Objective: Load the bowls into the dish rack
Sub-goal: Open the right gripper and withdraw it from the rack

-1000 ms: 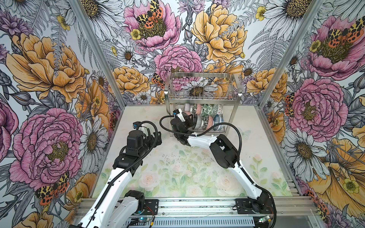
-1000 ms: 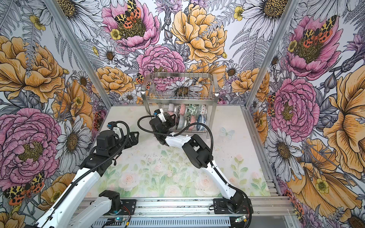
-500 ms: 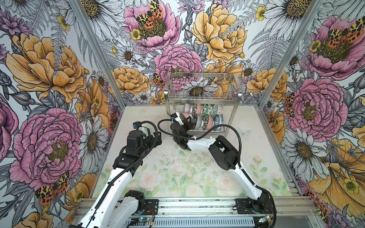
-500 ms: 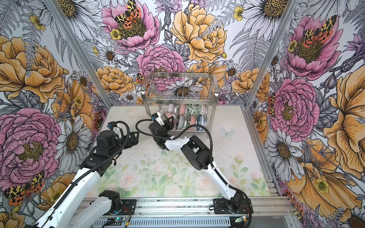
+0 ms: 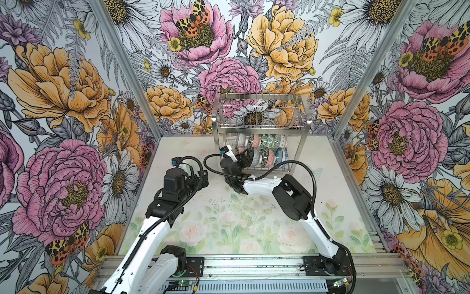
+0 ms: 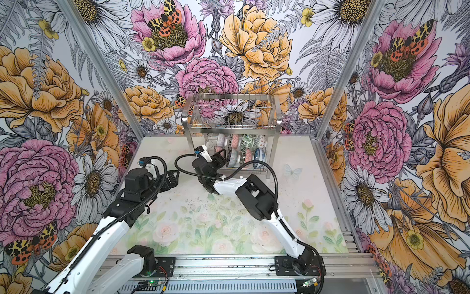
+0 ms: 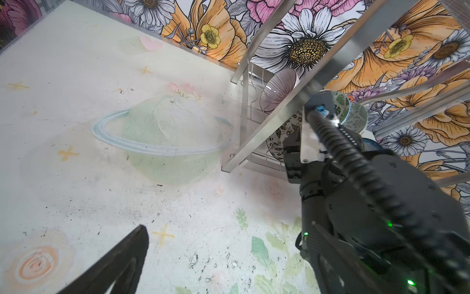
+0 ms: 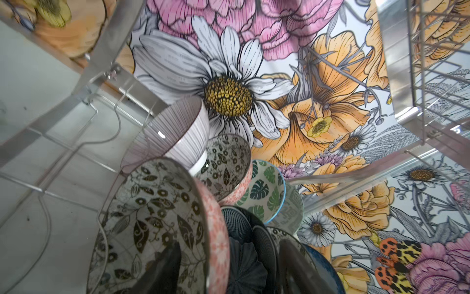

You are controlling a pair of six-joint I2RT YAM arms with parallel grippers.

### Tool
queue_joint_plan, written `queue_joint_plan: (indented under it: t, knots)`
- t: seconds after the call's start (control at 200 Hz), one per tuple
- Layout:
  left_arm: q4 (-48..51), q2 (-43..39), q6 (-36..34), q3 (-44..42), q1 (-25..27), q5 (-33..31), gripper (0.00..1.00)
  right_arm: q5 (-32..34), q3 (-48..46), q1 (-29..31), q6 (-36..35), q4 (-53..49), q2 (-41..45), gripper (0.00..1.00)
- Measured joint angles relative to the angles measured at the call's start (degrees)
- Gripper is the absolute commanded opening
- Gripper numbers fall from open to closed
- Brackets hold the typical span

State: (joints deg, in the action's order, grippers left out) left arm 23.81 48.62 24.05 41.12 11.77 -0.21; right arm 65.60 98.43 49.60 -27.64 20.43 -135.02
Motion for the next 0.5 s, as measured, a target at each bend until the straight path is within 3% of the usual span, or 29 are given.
queue_joint_plan:
  t: [0.115,0.275,0.5]
  knots:
    - [0.00,0.02,0.00,0.00,0.11,0.00,0.99,-2.29,-1.49,0.35,2.23,-1.88,5.66,1.00]
    - [0.15,0.02,-0.04,0.00,0.44,-0.04,0.99,-6.60,-7.06,0.46,5.64,-3.50,14.95,1.00]
    - [0.57,-0.26,-0.46,-0.02,0.66,-1.88,0.99,-14.64,-25.29,0.31,12.70,-4.39,30.10,1.00]
